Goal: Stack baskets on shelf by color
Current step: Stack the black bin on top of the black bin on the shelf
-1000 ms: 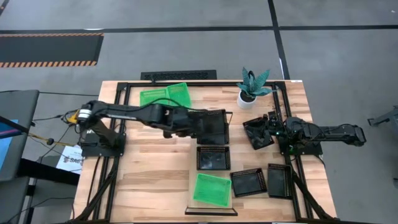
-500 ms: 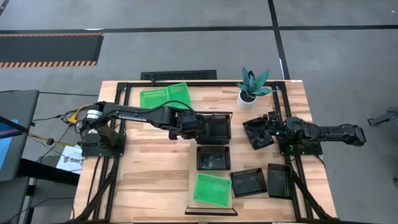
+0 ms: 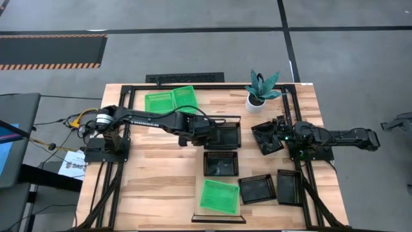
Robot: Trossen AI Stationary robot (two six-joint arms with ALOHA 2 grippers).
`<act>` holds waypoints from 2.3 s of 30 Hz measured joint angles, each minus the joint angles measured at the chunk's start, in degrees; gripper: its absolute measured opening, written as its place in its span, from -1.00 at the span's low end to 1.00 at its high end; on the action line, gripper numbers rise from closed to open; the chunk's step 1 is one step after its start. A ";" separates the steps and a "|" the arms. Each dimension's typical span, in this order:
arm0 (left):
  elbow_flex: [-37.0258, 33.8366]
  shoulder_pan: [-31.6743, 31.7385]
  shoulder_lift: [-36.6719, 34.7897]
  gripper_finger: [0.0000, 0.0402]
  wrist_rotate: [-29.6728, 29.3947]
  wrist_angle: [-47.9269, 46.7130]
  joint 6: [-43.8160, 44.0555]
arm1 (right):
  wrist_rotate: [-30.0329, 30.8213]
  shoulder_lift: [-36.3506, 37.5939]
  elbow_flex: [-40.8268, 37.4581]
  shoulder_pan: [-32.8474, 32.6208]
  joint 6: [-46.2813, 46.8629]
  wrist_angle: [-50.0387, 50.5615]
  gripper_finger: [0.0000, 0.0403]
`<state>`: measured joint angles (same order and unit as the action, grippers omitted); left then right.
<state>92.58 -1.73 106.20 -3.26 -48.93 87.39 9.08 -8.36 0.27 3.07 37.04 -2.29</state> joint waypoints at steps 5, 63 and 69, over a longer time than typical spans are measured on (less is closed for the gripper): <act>0.04 0.25 0.01 -1.00 0.44 0.22 -0.91 | -0.01 0.03 0.00 -0.04 0.02 -0.22 0.08; 0.02 2.74 -5.08 -0.52 -0.02 3.70 -20.32 | -0.02 0.17 0.00 -0.04 0.00 -0.09 0.08; -0.25 2.41 -3.57 -0.79 -0.08 3.44 -27.21 | -0.02 0.15 0.00 -0.04 0.00 -0.06 0.08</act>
<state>92.33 0.69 102.63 -3.33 -45.49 60.19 9.06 -8.21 0.27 3.03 37.04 -2.35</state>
